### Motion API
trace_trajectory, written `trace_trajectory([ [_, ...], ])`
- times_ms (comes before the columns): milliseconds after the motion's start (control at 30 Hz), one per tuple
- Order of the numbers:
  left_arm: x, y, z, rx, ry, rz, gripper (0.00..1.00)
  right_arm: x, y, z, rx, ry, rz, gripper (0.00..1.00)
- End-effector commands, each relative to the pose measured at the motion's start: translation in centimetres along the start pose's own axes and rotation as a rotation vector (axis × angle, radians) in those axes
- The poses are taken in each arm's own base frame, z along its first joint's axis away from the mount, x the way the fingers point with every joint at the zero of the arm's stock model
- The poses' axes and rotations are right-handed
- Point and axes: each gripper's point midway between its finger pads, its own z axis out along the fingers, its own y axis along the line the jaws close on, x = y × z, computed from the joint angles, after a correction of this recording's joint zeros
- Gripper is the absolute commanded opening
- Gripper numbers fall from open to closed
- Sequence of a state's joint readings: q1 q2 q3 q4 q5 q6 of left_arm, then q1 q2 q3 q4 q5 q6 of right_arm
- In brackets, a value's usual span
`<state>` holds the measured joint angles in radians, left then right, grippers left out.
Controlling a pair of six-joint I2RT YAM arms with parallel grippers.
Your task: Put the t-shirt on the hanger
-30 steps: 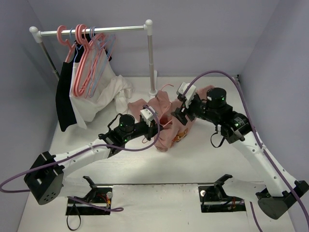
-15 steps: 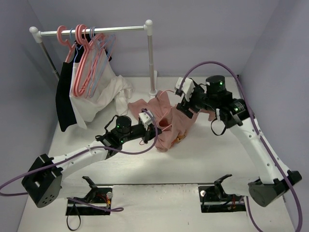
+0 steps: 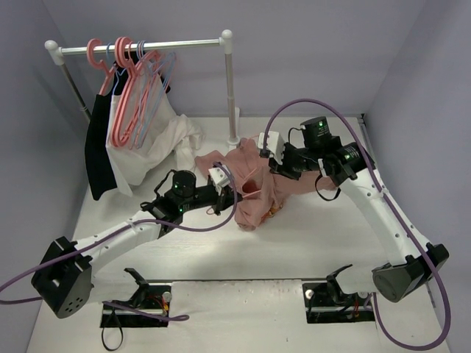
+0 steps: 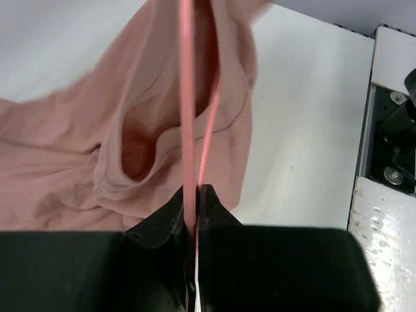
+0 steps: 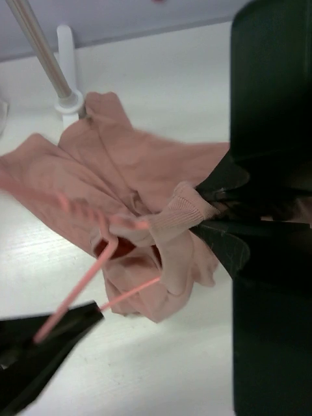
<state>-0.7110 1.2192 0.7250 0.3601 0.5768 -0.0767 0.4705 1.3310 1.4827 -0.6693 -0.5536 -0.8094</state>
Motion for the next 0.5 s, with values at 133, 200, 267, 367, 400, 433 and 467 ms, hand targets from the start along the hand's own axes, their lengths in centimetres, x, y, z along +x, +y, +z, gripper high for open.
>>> trace_trajectory([
  [133, -8.4, 4.1, -1.4, -0.195, -0.144, 0.054, 0.47, -2.6, -0.9, -2.1, 0.065, -0.085, -0.028, 0.00],
  [200, -9.8, 5.7, -2.7, -0.305, -0.136, 0.042, 0.52, -2.6, -1.0, -2.3, 0.075, -0.084, -0.033, 0.00],
  [267, -10.7, 6.7, -4.0, -0.392, -0.120, 0.027, 0.57, -2.7, -1.1, -2.5, 0.081, -0.087, -0.036, 0.00],
  [367, -12.5, 9.4, -8.8, -0.680, -0.070, -0.068, 0.61, -2.9, -1.4, -2.7, 0.104, -0.091, -0.038, 0.00],
  [400, -13.3, 9.5, -10.0, -0.728, -0.078, -0.103, 0.61, -2.9, -1.5, -2.7, 0.109, -0.090, -0.034, 0.00],
  [433, -13.6, 9.2, -10.6, -0.735, -0.071, -0.109, 0.61, -2.9, -1.5, -2.7, 0.112, -0.089, -0.031, 0.00],
  [467, -14.0, 9.2, -11.3, -0.762, -0.099, -0.174, 0.61, -2.9, -1.6, -2.6, 0.114, -0.091, -0.030, 0.00],
])
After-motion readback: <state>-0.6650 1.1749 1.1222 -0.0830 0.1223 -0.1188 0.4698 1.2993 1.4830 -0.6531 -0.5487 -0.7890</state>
